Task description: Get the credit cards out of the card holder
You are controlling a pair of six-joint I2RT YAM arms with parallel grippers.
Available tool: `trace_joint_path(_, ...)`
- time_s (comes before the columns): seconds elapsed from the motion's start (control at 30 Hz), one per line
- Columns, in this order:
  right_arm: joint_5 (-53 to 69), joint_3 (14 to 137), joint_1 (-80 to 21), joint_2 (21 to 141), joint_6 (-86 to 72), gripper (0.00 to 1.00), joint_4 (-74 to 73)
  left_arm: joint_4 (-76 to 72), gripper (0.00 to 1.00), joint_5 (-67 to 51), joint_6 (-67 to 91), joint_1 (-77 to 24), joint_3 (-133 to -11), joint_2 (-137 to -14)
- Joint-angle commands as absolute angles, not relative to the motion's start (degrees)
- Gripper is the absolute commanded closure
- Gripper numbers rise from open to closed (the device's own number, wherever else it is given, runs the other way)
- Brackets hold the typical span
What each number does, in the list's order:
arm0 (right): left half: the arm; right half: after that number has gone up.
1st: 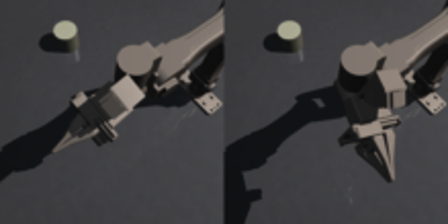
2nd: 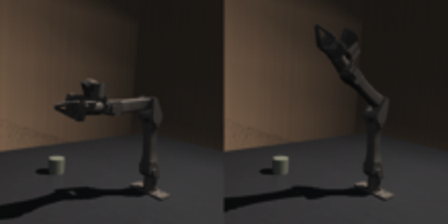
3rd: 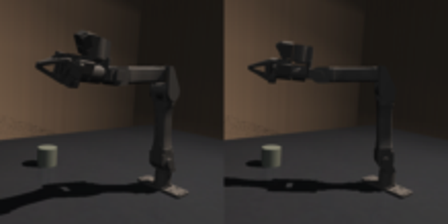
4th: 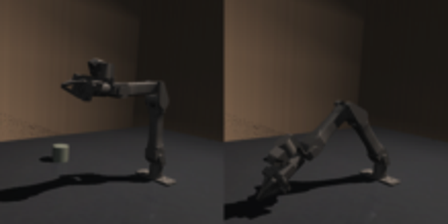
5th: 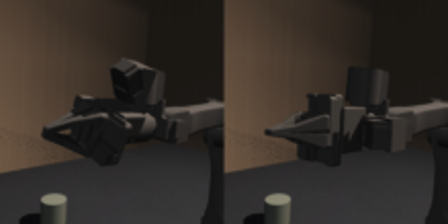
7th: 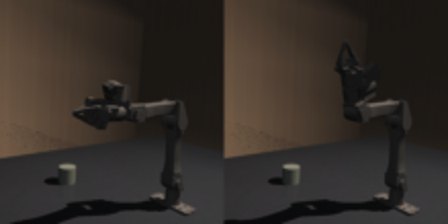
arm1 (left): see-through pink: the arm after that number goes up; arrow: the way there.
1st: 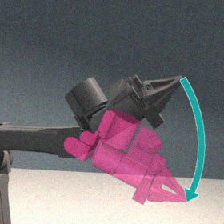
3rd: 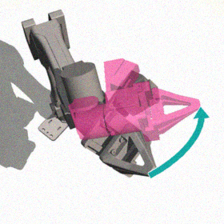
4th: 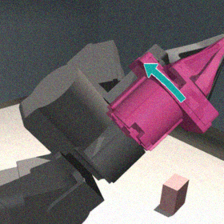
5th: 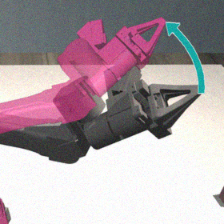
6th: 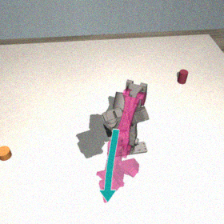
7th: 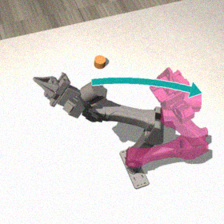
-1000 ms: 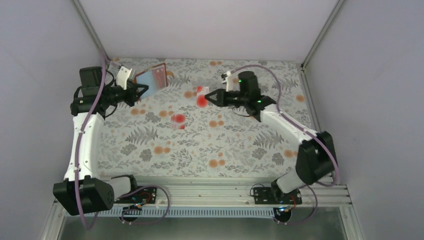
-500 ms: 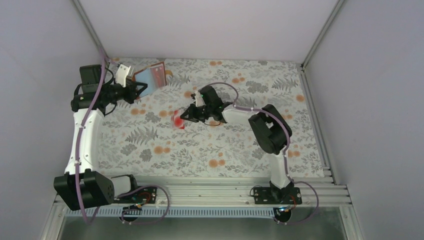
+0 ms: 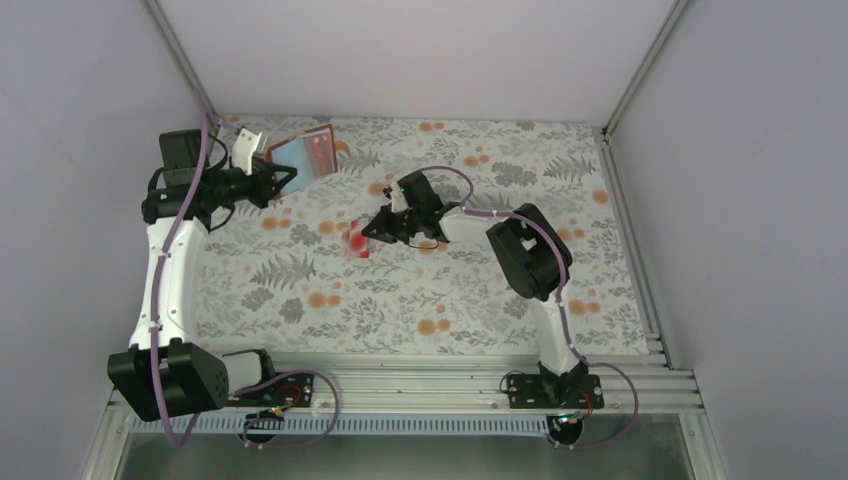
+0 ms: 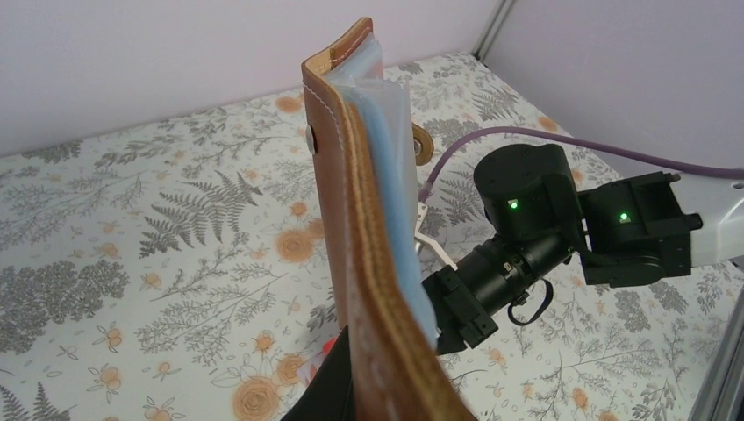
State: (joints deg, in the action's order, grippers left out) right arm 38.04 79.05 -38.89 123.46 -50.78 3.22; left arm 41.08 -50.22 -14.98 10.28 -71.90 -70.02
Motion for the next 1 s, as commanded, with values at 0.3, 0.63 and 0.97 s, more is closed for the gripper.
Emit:
trace_joint_path(0.3, 37.4, 82.2, -38.6, 125.8, -53.9, 0.96, 0.1, 40.7, 0.98, -52.4, -15.3, 10.6, -73.2, -69.3)
trace_joint_path(0.63, 38.4, 86.0, -38.6, 127.8, -52.6, 0.96, -5.1, 40.5, 0.98, -53.2, -14.5, 10.6, -73.3, -69.1)
trace_joint_path(0.97, 38.4, 86.6, -38.7, 128.2, -53.4, 0.87, -6.5, 40.3, 0.98, -53.9, -14.5, 10.6, -72.8, -69.1)
